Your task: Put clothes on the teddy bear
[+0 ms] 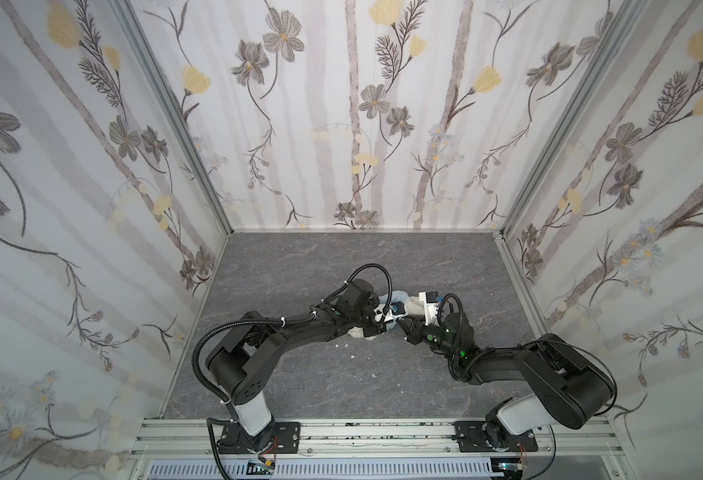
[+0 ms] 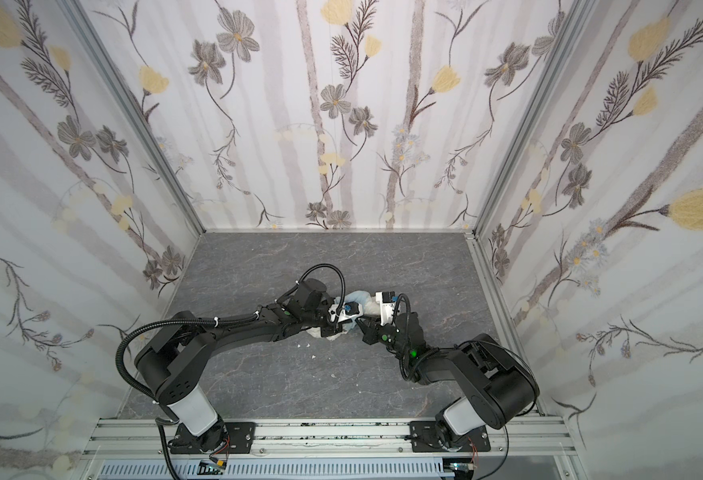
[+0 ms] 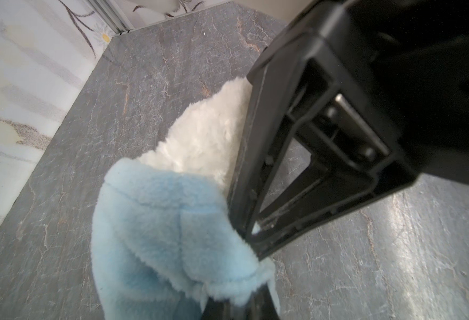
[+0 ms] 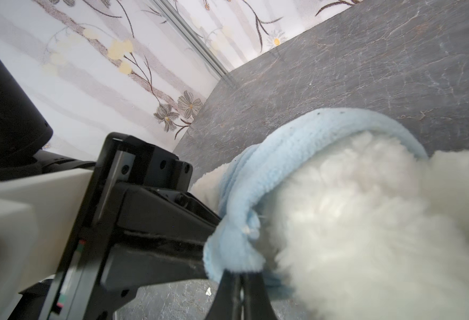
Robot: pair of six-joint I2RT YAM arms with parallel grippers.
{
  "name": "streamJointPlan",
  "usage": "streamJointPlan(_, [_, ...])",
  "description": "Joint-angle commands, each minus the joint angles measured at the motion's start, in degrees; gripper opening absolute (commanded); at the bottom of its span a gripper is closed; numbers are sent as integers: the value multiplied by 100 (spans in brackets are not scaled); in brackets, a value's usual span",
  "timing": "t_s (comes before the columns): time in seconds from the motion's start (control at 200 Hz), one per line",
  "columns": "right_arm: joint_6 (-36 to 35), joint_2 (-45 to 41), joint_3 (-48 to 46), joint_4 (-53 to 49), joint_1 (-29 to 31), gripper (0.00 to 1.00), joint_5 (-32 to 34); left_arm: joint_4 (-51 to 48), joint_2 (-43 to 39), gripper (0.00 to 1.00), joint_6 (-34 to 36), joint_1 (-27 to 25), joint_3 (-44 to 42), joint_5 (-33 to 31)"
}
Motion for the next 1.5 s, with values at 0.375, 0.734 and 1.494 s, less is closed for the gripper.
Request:
streamJointPlan(0.375, [-1082, -673, -65, -553, -486, 0, -550, 156, -822, 0, -179, 26, -338, 335])
streamJointPlan(0.734, [-1091, -1396, -116, -1841, -542, 0, 852, 209, -1201, 0, -132, 64, -691, 476])
streamJointPlan(1.494, [-1125, -1255, -203, -1037, -332, 0, 243, 237, -893, 5, -177, -93, -558, -445])
